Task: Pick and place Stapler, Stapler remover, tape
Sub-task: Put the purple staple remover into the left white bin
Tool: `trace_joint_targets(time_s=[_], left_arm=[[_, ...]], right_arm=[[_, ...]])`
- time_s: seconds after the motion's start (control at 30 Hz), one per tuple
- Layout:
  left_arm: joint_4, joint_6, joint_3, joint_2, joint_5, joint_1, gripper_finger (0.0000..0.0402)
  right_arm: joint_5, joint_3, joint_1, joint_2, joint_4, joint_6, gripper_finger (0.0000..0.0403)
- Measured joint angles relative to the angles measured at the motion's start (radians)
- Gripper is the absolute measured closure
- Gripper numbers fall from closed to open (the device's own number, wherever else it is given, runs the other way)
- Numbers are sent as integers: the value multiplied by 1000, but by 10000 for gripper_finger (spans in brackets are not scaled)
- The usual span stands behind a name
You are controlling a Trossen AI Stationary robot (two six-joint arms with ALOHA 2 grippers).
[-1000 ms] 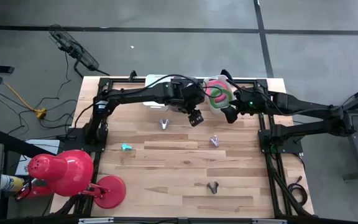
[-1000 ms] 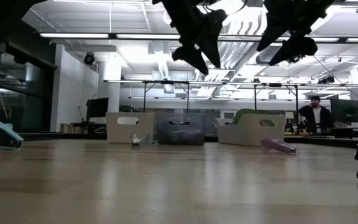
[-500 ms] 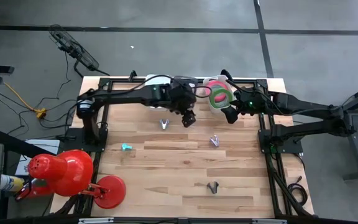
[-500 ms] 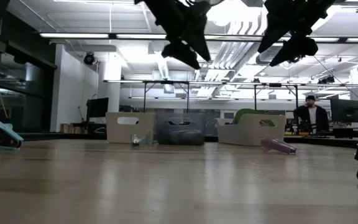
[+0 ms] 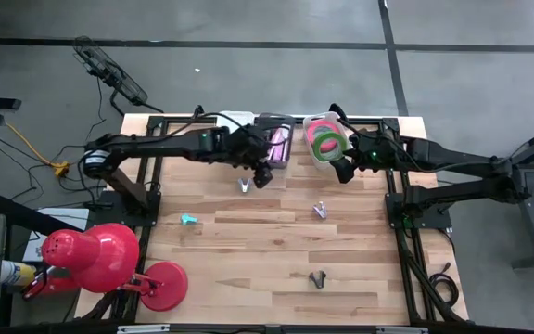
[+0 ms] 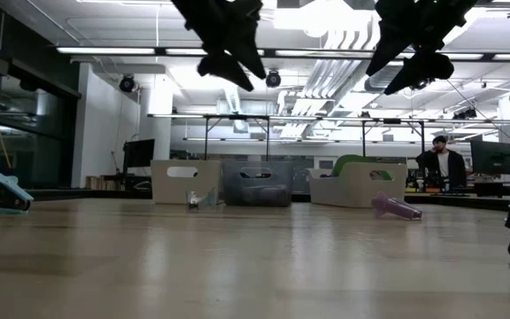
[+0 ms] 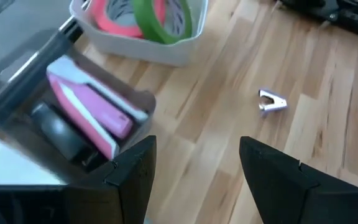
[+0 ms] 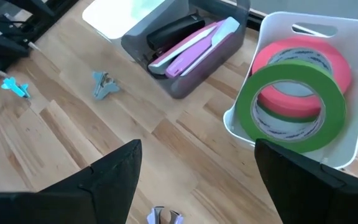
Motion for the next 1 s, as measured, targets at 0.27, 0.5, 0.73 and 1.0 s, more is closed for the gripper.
trace_joint_targets(time_s=[0.27,0.5,0.73,1.0], left_arm=[[2,-23,-122,-119,-39,0,177],[19,-23,-191,-213,-66,0,177],[16,9,-203,-256,-76,0,177],[21,11,-203,-278,-60,0,177]], right_arm=[[79,0,86,21,1,72,98],[120,0,181,83,0,159,98],[125,0,264,202,-1,262,98],[77,0,309,350,-38,470,98]])
